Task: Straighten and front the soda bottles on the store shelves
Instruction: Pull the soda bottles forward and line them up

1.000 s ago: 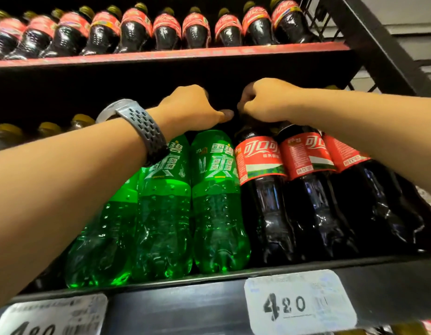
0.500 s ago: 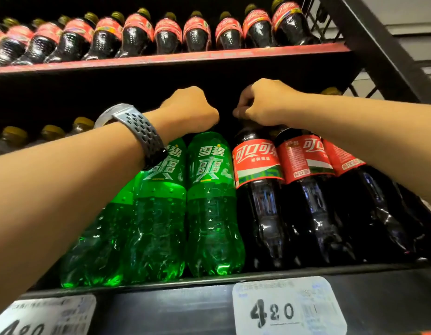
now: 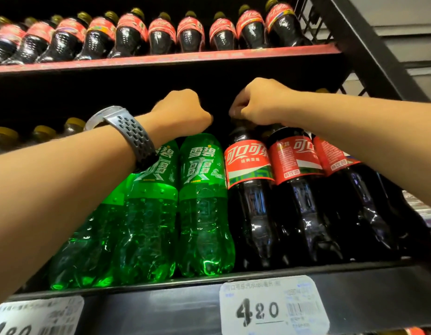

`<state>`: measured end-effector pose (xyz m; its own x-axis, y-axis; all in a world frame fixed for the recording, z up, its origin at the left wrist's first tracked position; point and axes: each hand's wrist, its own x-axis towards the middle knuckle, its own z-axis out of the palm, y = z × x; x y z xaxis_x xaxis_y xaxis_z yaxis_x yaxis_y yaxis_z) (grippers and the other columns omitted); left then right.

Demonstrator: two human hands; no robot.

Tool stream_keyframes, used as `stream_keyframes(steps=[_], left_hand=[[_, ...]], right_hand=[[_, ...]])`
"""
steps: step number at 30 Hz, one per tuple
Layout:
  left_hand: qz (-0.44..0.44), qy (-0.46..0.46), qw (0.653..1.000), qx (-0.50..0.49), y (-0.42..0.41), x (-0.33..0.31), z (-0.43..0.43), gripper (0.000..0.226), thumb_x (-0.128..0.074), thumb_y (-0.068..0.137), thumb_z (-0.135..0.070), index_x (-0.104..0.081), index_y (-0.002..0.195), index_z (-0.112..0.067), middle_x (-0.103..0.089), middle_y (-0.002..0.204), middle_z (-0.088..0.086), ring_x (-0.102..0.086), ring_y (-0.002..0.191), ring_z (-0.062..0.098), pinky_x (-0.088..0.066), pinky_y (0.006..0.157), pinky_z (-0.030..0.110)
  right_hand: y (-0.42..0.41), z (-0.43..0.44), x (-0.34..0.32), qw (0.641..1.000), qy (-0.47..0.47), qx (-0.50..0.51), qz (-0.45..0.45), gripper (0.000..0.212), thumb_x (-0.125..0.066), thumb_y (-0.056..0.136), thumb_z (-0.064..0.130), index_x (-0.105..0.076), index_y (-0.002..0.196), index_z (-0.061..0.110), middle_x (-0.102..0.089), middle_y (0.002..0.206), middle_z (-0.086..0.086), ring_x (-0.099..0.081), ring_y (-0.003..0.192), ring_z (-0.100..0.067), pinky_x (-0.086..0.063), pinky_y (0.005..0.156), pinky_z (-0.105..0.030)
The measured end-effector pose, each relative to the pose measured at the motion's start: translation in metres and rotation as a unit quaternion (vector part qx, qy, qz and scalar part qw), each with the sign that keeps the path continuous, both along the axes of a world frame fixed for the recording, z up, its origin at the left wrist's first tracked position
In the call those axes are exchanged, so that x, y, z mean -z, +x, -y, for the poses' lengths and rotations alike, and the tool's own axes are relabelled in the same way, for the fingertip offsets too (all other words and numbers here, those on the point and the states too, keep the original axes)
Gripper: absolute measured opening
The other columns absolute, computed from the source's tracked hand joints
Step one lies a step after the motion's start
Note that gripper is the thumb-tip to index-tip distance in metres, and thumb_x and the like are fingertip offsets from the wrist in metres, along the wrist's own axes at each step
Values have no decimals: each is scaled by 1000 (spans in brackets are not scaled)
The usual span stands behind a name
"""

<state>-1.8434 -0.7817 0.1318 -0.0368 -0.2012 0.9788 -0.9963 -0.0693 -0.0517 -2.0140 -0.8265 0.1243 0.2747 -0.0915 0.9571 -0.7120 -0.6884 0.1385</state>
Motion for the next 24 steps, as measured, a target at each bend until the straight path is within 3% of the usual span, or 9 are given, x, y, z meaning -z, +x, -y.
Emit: stream_keyframes(steps=[4, 7, 10, 13, 17, 21, 24], left_hand=[[65, -39, 997, -8, -6, 9, -3, 31, -59, 80, -46, -64, 94, -19, -66, 94, 5, -60, 96, 31, -48, 85, 39], [96, -76, 992, 31, -25, 10, -5, 29, -56, 81, -45, -64, 95, -21, -68, 97, 4, -60, 96, 30, -49, 85, 40], [97, -52, 990, 86, -55, 9, 2, 28, -56, 81, -45, -65, 95, -22, -68, 98, 2, -61, 96, 26, -51, 85, 39], [90, -16, 989, 118, -84, 6, 13, 33, -59, 82, -49, -64, 98, -21, -67, 99, 1, -60, 94, 23, -50, 80, 34], [91, 28, 991, 98, -113, 4, 29, 41, -58, 82, -58, -62, 90, -18, -63, 90, 1, -56, 81, 20, -37, 56, 28], [79, 59, 992, 76, -125, 5, 37, 53, -62, 72, -71, -60, 85, -20, -61, 86, 1, -59, 81, 22, -44, 60, 30], [72, 58, 993, 79, -128, 7, 35, 46, -69, 68, -67, -58, 75, -24, -59, 77, -3, -58, 76, 19, -40, 52, 27]], right_hand=[[-8, -10, 5, 1000, -14, -7, -10, 26, -53, 93, 28, -68, 114, 24, -65, 117, -3, -57, 108, -22, -41, 80, -23], [-34, -24, 3, 999, -30, -11, 11, 23, -51, 93, 17, -69, 106, 22, -66, 103, 0, -60, 101, -20, -44, 76, -24], [-64, -36, 3, 995, -44, 86, -11, 21, -55, 89, 15, -70, 103, 21, -65, 101, 0, -59, 100, -22, -45, 75, -28], [-86, -40, 12, 974, -60, 211, -60, 21, -58, 88, 25, -68, 105, 18, -66, 105, -7, -58, 99, -28, -51, 82, -37], [-110, -44, 23, 943, -100, 297, -110, 29, -60, 87, 34, -64, 110, 16, -65, 101, -9, -59, 92, -29, -53, 77, -40], [-118, -51, 27, 905, -72, 375, -187, 60, -58, 82, 60, -56, 125, 18, -64, 108, -4, -59, 93, -23, -46, 71, -31], [-115, -57, 28, 869, -26, 430, -244, 81, -55, 71, 74, -53, 131, 19, -63, 119, -2, -60, 103, -22, -47, 79, -30]])
